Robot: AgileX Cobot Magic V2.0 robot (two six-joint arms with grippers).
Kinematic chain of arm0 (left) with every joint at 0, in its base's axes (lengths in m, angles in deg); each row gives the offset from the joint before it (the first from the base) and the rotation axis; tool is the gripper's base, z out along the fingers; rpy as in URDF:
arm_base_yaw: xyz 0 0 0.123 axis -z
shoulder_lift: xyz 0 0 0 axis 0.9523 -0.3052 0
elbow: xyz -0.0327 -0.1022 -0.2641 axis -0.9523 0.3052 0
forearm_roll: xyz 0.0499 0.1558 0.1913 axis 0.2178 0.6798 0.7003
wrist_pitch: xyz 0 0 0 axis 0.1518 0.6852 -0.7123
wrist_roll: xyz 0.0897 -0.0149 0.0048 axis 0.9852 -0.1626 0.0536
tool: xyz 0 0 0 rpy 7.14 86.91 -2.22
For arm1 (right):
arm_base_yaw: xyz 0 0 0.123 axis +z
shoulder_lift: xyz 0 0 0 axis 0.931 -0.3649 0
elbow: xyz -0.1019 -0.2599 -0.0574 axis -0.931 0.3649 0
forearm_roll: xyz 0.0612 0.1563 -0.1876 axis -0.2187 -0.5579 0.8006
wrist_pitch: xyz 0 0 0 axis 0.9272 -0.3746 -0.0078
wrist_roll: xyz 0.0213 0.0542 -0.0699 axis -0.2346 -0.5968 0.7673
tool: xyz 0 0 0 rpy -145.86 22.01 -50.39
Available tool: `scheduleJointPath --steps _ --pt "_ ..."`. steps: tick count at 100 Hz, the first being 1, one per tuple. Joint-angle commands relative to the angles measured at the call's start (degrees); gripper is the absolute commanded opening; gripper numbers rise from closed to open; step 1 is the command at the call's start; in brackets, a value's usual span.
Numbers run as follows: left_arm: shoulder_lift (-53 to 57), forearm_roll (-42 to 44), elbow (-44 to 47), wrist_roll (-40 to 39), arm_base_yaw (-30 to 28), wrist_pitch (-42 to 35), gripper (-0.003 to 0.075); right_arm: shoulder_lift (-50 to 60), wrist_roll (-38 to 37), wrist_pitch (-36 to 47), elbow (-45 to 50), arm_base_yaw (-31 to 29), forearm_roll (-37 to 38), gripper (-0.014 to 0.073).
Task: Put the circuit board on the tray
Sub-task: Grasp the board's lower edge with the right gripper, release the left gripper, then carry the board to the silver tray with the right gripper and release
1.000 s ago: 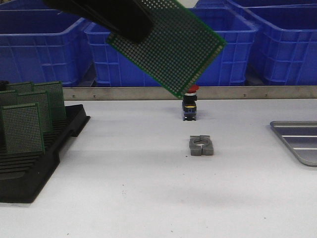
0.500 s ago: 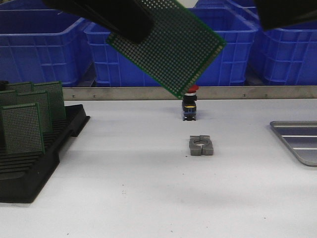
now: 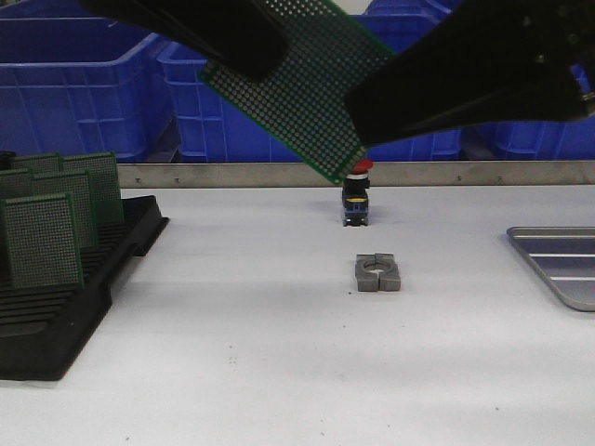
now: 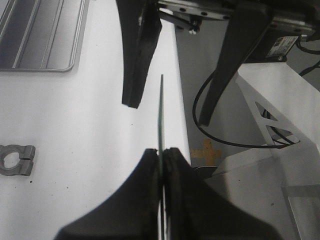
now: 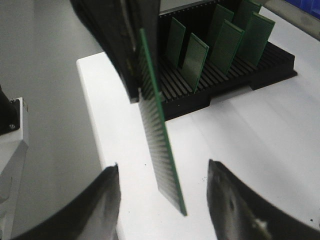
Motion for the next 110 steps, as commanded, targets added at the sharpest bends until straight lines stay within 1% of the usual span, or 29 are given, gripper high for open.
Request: scheduleJointPath --steps 1,16,23,30,37,41,46,56,61,66,71,87,94,110 --pt "1.71 -3.73 -1.37 -0.32 0.49 0.45 -0.002 0.03 0.89 -1.44 -1.85 0.17 -5.05 0.0341" --pt "1.71 -3.73 -1.37 -0.32 0.49 0.45 -0.002 0.03 0.89 -2.66 -1.85 0.17 -5.43 0.0081" --pt "1.71 -3.73 -1.37 -0.32 0.49 0.7 -0.0019 0.03 0.89 -2.81 -1.85 0.17 -5.43 -0.0014" --pt "1.71 -3.73 -1.37 -0.32 0.49 0.57 -0.0015 0.03 0.89 -2.81 -1.85 0.17 -5.43 -0.0076" --pt "1.71 -3.73 -1.37 -0.32 0.49 0.57 0.0025 0.03 0.89 -2.87 -1.85 0.17 -5.43 -0.0066" --pt "1.71 -3.73 -1.37 -0.32 0.49 0.46 0.0075 0.03 0.89 -2.87 -1.85 0.17 -5.43 -0.0069" --pt "1.71 -3.73 -1.37 -0.32 0.49 0.17 0.0151 0.03 0.83 -2.93 -1.85 0.17 -5.43 -0.0069" --pt "1.71 -3.73 -1.37 -0.32 0.49 -1.52 0.0347 0.03 -1.72 -3.08 -1.34 0.17 -5.1 -0.0069" --pt "1.71 -3.73 -1.37 -0.32 0.49 -2.87 0.0421 0.03 -5.3 -3.08 -0.81 0.17 -5.04 -0.0068" --pt "1.71 -3.73 -1.37 -0.32 0.49 -4.32 0.0468 0.03 -9.39 -2.88 -0.04 0.09 -4.8 -0.0068" --pt "1.71 -3.73 -1.37 -0.32 0.49 -5.86 0.0487 0.03 -13.63 -1.95 0.8 0.09 -4.55 -0.0068" --pt "1.71 -3.61 -1.37 -0.32 0.49 -9.72 0.0482 0.02 -26.05 5.72 2.77 0.09 -2.92 -0.0068" --pt "1.71 -3.25 -1.37 -0.32 0.49 -10.6 0.0482 0.02 -28.3 10.58 3.08 0.09 -2.87 -0.0068" --pt "1.71 -0.58 -1.37 -0.32 0.49 -12.44 0.0482 -0.16 -28.49 24.86 3.12 -0.52 -3.05 -0.0068"
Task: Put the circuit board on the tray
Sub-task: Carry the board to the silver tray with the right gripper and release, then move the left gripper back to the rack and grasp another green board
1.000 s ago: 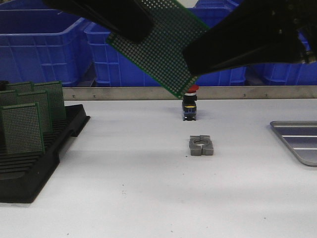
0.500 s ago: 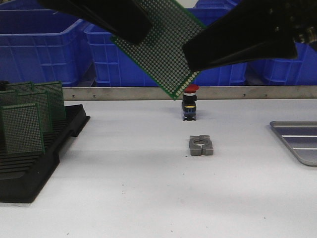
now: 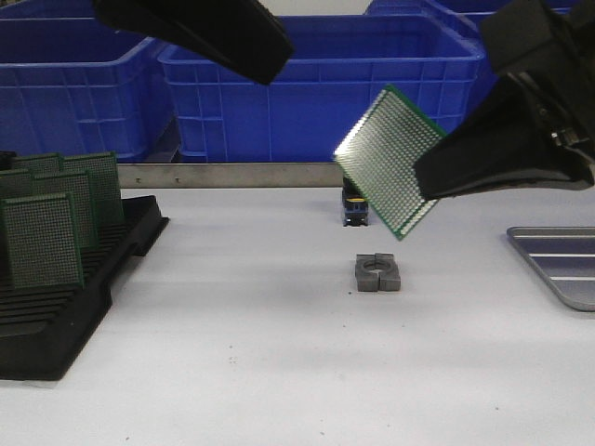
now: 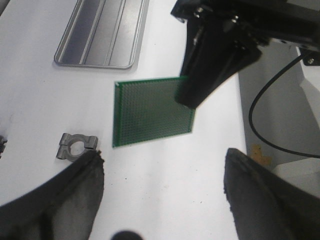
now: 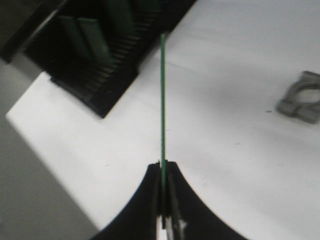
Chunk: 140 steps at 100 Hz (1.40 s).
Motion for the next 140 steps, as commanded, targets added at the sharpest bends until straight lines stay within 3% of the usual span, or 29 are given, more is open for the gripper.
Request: scheduleJointPath --steps 1,16,27,56,67,81,101,106,113,125,130,134,140 --pt "1.71 -1.58 -1.37 -0.32 0.49 -1.83 0.0482 0.61 -0.51 7.64 -1.35 -0.86 -2.11 -0.0068" --pt "1.71 0.91 -1.37 -0.32 0.49 -2.47 0.0482 -0.44 -0.51 18.42 -1.35 -4.99 -2.35 -0.0068" --pt "1.71 1.13 -1.37 -0.32 0.49 -2.47 0.0482 -2.48 -0.08 19.91 -1.48 -10.13 -2.35 -0.0068" --pt "1.71 1.13 -1.37 -0.32 0.49 -2.37 0.0482 -12.76 0.05 -1.36 -5.73 -30.0 -1.5 -0.0068" --pt "1.71 1.13 -1.37 -0.32 0.49 -2.25 0.0482 -17.29 0.05 -5.59 -7.34 -35.38 -1.35 -0.0068" --pt "1.71 1.13 -1.37 -0.32 0.49 -2.25 0.0482 -22.02 0.16 -9.18 -8.19 -38.5 -0.5 -0.0068" --pt "1.71 1.13 -1.37 -0.32 0.49 -2.25 0.0482 -25.79 3.12 -10.88 -10.33 -38.41 -0.02 -0.0057" --pt "1.71 1.13 -1.37 -0.32 0.49 -2.25 0.0482 -25.98 3.71 -10.56 -10.99 -38.41 -0.03 -0.0006" --pt "1.71 1.13 -1.37 -0.32 0.49 -2.25 0.0482 -26.05 3.96 -9.24 -11.89 -38.41 0.12 0.0143" --pt "1.71 1.3 -1.37 -0.32 0.49 -2.36 0.0482 -26.05 5.08 -5.58 -12.89 -38.41 1.05 0.051" --pt "1.71 1.7 -1.37 -0.32 0.35 -2.36 0.0482 -26.05 6.24 -4.22 -13.09 -38.41 2.07 0.0619" --pt "1.71 1.83 -1.37 -0.32 0.26 -2.49 0.0482 -26.05 6.96 -3.28 -13.17 -38.41 2.97 0.067" --pt "1.81 1.95 -1.37 -0.32 -0.23 -2.6 0.0482 -25.95 7.42 -1.8 -13.17 -38.41 4.58 0.0642"
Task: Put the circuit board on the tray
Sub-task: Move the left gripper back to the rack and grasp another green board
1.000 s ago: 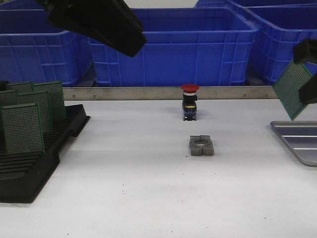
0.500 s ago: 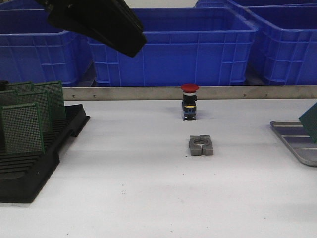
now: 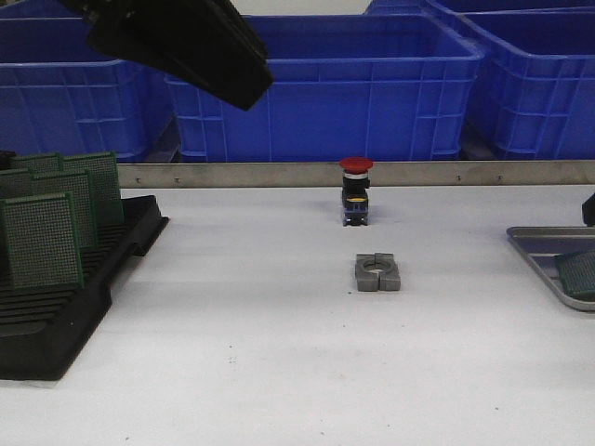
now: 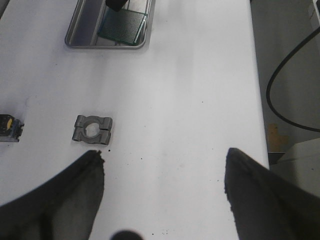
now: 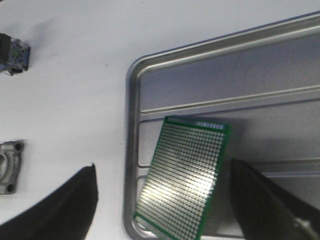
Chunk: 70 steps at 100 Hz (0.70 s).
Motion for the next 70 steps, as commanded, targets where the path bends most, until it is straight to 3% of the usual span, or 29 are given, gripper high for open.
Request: scheduleJointPath --steps 1,23,57,70 --pt "1.81 -2.6 -1.37 -0.32 -0.43 -0.71 0.0482 1.81 1.96 0.89 -1.58 -0.32 1.36 0.064" --pt "1.89 3.47 -2.15 -0.32 -6.09 -0.22 0.0482 2.07 1.96 2.02 -1.58 -0.32 5.1 0.0633" --pt "1.89 27.08 -1.76 -0.32 -13.59 0.12 0.0482 2.07 1.96 2.62 -1.58 -0.32 5.27 0.0633" --pt "1.52 28.66 -1.1 -0.56 -14.62 -0.37 0.0482 2.07 1.96 2.93 -1.58 -0.32 5.27 0.0633"
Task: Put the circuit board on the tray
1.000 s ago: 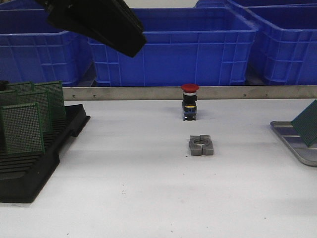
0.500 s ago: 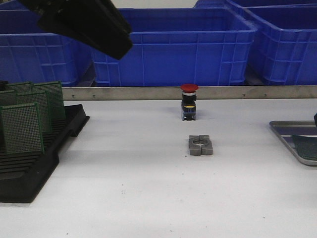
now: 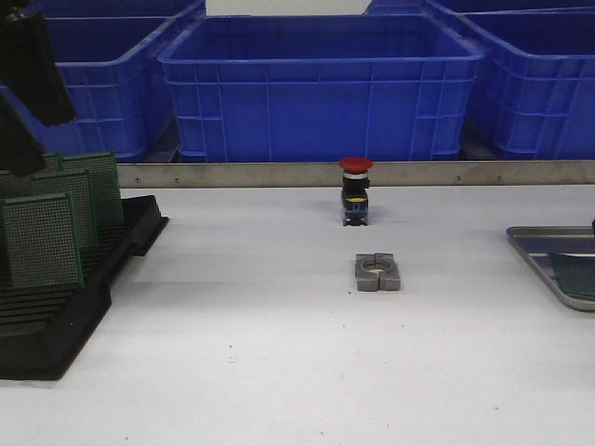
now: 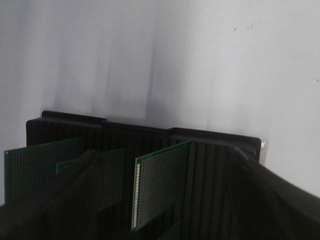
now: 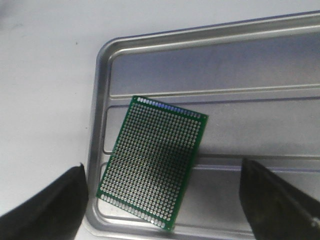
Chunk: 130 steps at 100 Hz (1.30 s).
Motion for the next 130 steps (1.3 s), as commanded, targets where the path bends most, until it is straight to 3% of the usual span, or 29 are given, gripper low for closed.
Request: scheduleJointPath --steps 1,57,67,92,112,130 --pt "1.42 -0.25 -0.99 -0.56 -0.61 -1.43 0.0482 2.07 0.7 -0.51 -1.49 -0.32 -0.55 0.0633" --pt "-10.53 6.08 -0.88 -6.98 -0.65 -5.58 0.0473 1.94 0.7 -0.52 -1.43 -0.32 -0.55 0.0633" --pt "-11.24 6.08 -0.88 -6.98 -0.65 -3.12 0.0397 1.94 0.7 -0.52 -1.43 -0.32 -0.55 0.0633" --pt "-11.24 6.5 -3.46 -6.98 -0.65 3.93 -0.0023 1.94 0.7 -0.81 -1.44 -0.32 -0.55 0.0633" --pt "-11.24 2.48 -10.4 -6.98 -0.65 17.13 -0.002 2.7 1.32 -8.4 -2.03 -0.32 -0.55 0.0633" --pt "-10.78 -8.83 -12.34 -7.33 -0.65 17.39 -0.002 5.63 7.64 -14.42 -2.68 0.5 -0.79 0.0633"
